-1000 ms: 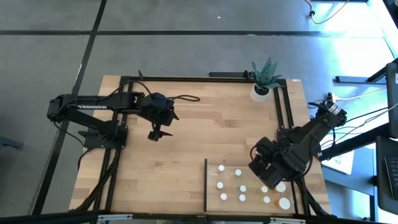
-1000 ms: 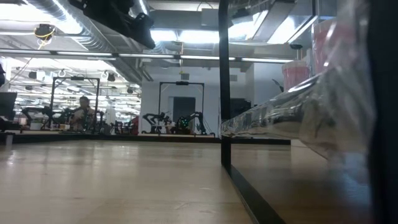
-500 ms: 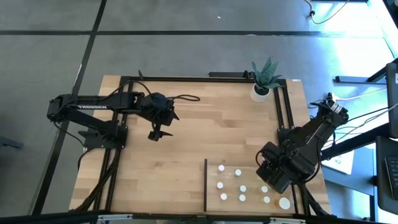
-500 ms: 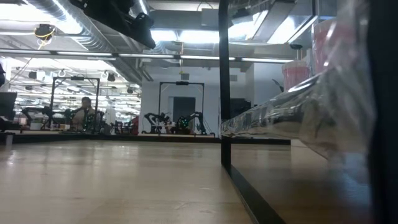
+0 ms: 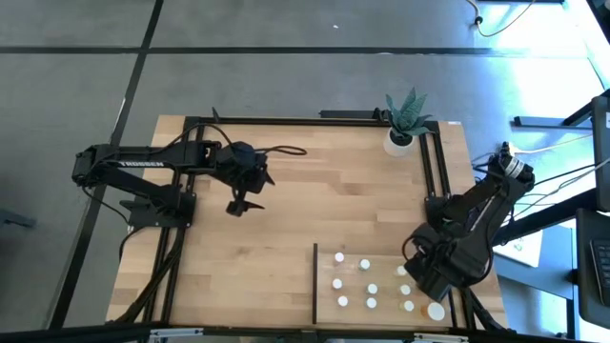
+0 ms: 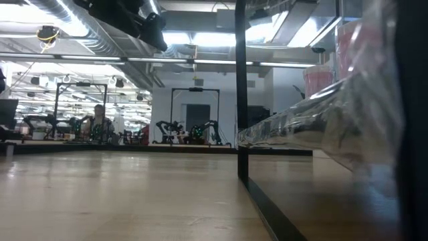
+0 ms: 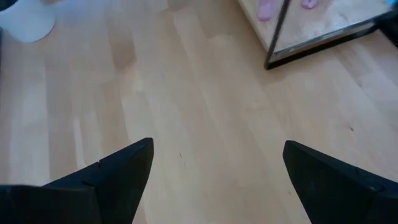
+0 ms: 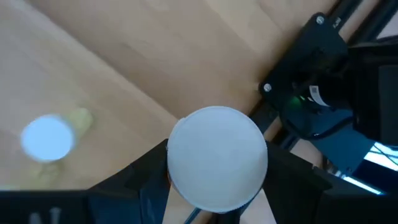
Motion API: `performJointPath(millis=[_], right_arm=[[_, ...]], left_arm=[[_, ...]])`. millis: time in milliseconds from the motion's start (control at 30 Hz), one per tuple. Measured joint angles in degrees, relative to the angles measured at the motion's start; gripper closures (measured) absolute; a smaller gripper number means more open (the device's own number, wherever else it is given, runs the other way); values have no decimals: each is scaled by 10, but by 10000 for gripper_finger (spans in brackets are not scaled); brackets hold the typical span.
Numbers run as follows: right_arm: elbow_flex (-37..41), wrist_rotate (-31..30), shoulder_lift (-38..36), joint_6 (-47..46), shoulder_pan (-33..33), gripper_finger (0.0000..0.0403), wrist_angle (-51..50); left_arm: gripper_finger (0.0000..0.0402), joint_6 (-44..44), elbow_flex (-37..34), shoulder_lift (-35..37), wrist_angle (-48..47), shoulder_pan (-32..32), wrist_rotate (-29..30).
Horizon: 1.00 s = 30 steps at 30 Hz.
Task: Pick and place medicine bottles onto shelf by color
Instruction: Put the orange pill bottle on the shelf aligned with the other orange pill bottle
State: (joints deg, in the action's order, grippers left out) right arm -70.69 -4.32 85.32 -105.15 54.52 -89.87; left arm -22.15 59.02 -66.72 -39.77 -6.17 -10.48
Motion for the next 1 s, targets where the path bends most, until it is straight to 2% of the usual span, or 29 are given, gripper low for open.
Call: performJointPath(millis=[233,367,633,800,1000], right_arm=[[16,1,0,-35,12,185,9],[16,12,0,-56,17,185,25],[16,-18,2,-89,31,185,52],[16,-59,5,-91,31,185,72],[16,-59,21,-100,31,185,71]], left_arm=[[50,-30,0,0,0,0,-61],[50,-30,0,0,0,0,-67],[50,-38,0,0,0,0,-68],[50,-38,0,0,0,0,-68],[50,-39,0,0,0,0,-68]])
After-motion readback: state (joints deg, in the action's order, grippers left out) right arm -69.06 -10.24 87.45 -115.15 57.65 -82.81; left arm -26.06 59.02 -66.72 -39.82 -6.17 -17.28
